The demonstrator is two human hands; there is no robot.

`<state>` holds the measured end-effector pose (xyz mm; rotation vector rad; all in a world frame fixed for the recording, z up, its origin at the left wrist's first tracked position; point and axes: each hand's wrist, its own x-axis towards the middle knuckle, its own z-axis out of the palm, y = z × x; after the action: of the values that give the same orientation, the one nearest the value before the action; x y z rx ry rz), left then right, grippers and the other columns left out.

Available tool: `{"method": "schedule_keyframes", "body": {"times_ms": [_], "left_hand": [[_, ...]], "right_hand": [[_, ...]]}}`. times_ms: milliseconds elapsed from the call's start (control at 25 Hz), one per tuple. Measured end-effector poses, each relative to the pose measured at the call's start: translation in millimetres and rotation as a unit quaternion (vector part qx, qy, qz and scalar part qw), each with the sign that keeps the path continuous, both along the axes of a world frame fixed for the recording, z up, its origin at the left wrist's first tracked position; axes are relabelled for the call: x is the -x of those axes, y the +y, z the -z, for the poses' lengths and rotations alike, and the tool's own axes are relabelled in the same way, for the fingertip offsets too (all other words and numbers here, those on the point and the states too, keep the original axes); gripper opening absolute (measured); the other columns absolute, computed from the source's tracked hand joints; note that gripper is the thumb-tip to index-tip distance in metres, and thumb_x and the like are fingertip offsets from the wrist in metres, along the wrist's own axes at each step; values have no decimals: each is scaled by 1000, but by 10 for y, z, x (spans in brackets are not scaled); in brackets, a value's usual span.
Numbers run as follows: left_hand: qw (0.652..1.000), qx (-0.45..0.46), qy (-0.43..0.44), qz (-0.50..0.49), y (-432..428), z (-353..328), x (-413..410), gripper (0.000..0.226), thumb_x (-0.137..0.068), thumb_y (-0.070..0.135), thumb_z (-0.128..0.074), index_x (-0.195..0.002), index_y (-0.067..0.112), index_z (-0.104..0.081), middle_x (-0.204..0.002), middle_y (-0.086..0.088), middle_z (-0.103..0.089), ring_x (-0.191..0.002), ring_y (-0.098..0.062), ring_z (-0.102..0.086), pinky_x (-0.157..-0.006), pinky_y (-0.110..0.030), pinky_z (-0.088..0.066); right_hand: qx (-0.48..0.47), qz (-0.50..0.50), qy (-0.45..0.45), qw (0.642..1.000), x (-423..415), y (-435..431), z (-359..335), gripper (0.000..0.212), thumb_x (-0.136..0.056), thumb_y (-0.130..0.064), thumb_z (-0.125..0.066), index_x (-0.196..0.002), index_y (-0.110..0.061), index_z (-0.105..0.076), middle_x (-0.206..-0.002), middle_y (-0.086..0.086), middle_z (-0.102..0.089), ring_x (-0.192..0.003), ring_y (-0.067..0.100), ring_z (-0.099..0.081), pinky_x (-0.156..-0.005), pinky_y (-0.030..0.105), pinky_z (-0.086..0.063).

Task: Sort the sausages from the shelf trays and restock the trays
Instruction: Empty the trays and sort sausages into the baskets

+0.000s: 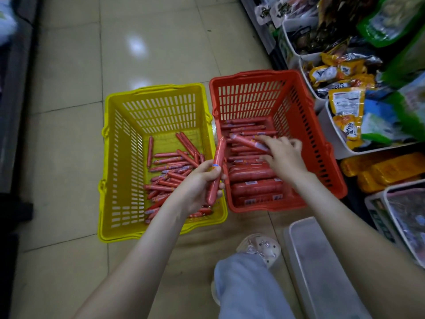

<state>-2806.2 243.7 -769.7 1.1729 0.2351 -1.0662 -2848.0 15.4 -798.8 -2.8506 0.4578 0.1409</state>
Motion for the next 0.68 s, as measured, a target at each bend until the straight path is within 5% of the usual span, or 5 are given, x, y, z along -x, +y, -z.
{"method": "schedule_keyframes", "body": {"times_ms": [160,280,400,560,680], "left_hand": [[945,-190,-240,113,-102,50,-44,35,-94,17,-58,-127,24,-51,-80,1,-58,-60,-11,-55,-52,-21,-45],[785,-328,-469,236,-342,33,-98,43,-86,26,-66,-128,25,-57,-105,0,-68,-97,-19,-62,-82,-30,-47],[691,-352,-576,260,-663,1,-126,42,-87,27,-63,-128,22,-54,-118,-7,-65,-113,-29,-56,-92,-38,-44],[578,-441,-647,231,-1038,97,-301,57,-91,30,-54,-144,17,-35,-143,-9,-44,-135,-28,-34,-115,-45,-17],[534,-421,-669,300,-1315,59,46,58,-92,25,-49,-146,15,-30,-147,-12,-36,-136,-30,-31,-113,-42,-20]], "right_hand": [[13,19,30,999,-182,18,-47,98,-81,-38,-68,-152,-29,-1,-159,4,-11,-143,22,-14,-110,45,-13],[34,-156,-112,981,-6,251,23,63,-76,-25,-57,-137,-19,-45,-136,6,-51,-127,24,-45,-103,42,-22],[69,-187,-126,972,36,92,129,40,-75,-20,-46,-111,-9,-61,-96,8,-64,-92,31,-61,-85,39,-30],[81,-21,-6,996,-81,-202,13,76,-84,-28,-61,-149,-16,-24,-151,11,-30,-140,28,-25,-112,48,-9],[64,50,-55,995,506,-343,-128,70,-86,-21,-60,-147,-14,-28,-147,9,-37,-136,24,-31,-111,43,-11]]}}
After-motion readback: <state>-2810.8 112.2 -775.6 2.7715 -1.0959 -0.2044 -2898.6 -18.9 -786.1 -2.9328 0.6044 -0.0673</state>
